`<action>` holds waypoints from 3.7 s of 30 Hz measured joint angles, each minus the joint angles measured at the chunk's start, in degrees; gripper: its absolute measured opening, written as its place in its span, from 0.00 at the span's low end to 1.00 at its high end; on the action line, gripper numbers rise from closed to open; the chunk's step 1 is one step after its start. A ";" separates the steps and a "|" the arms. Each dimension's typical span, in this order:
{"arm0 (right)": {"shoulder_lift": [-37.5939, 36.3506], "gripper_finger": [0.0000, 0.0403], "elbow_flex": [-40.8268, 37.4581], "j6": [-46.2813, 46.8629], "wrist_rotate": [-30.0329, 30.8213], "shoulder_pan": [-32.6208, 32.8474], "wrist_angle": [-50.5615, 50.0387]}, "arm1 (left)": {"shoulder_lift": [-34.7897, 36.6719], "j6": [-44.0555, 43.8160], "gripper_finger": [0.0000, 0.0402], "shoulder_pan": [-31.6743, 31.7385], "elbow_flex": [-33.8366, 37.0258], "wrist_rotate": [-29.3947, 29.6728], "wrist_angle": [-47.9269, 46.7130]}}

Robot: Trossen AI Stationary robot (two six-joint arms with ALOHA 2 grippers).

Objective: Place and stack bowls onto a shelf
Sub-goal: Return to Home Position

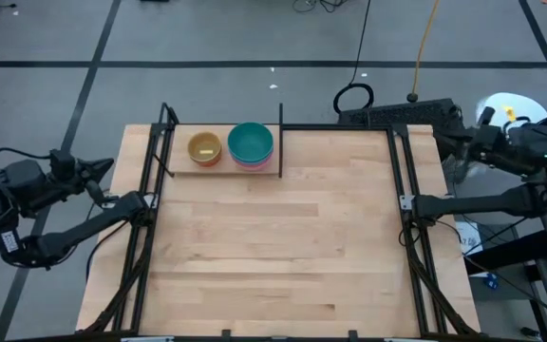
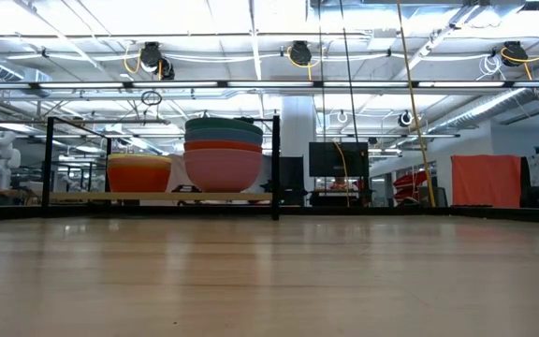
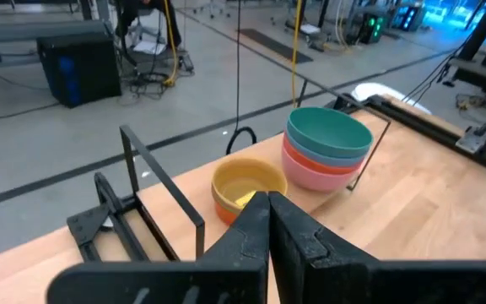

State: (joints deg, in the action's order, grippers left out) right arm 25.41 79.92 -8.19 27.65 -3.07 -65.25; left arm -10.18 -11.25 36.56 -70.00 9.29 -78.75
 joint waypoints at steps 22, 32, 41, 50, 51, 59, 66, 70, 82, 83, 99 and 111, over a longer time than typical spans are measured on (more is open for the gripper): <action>-25.25 0.00 -14.01 -2.00 -3.73 0.00 6.19 | 9.82 -1.97 0.02 0.15 -1.38 -0.24 -2.33; -25.18 0.00 -20.48 0.06 -3.78 0.00 8.24 | 9.82 3.21 0.02 0.16 -0.14 -0.20 1.72; -25.14 0.00 -32.92 -1.80 -4.88 0.02 20.77 | 9.82 7.74 0.02 0.17 8.61 -0.65 12.97; -25.15 0.00 -45.38 -2.35 -9.52 0.07 36.47 | 9.84 4.56 0.02 0.16 26.81 -0.84 28.29; -25.16 0.00 -46.52 -2.34 -9.97 0.07 38.20 | 9.86 4.07 0.02 0.15 28.74 -1.26 30.17; -25.16 0.00 -53.40 -2.43 -12.96 0.07 46.77 | 9.86 4.29 0.02 0.15 42.84 -8.41 51.85; -25.16 0.00 -57.71 -1.54 -12.96 0.07 51.00 | 9.84 3.77 0.02 0.15 51.97 -9.86 66.64; -25.16 0.00 -61.92 -2.80 -12.97 0.07 56.06 | 9.84 3.73 0.02 0.15 55.55 -9.86 70.25; -25.16 0.00 -76.65 -5.17 -12.97 0.07 75.75 | 9.84 4.04 0.02 0.13 61.19 -9.94 70.23; -25.11 0.00 -77.47 -5.72 -12.96 0.05 76.58 | 9.86 4.22 0.02 0.11 61.53 -9.95 70.51; -25.09 0.00 -78.88 -6.05 -12.80 0.04 78.63 | 9.74 5.08 0.02 0.15 67.62 -9.53 75.22; -25.09 0.00 -78.97 -6.03 -12.80 0.04 78.72 | 9.45 5.15 0.02 0.15 68.35 -9.76 77.02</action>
State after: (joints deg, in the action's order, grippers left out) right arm 0.32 0.95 -14.22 14.85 -3.03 13.46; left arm -0.73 -6.10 36.71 -1.64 -0.47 -1.74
